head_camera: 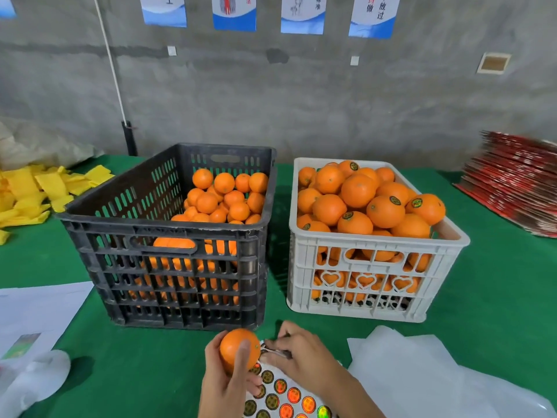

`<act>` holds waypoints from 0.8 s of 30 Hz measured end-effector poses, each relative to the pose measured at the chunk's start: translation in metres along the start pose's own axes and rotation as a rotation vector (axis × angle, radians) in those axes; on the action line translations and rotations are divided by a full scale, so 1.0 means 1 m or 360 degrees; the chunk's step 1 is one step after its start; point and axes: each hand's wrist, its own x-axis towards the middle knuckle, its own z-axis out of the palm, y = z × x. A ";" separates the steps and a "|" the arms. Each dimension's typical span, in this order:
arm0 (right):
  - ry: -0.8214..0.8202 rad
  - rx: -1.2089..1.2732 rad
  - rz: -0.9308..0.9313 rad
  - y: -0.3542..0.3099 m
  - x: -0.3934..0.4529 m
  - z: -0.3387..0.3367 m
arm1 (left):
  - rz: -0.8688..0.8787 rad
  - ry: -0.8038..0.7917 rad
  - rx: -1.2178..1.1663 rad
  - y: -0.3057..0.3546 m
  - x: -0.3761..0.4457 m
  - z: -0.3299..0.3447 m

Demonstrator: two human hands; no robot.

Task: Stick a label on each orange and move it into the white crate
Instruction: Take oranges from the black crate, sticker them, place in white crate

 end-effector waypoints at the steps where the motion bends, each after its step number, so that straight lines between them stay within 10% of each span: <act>1: 0.0001 0.0004 -0.0007 0.000 -0.001 0.001 | 0.0003 0.0020 0.0005 -0.001 0.000 0.001; 24: 0.0124 0.0265 0.0380 -0.007 0.003 0.000 | 0.0033 0.0011 0.0090 0.012 -0.003 0.002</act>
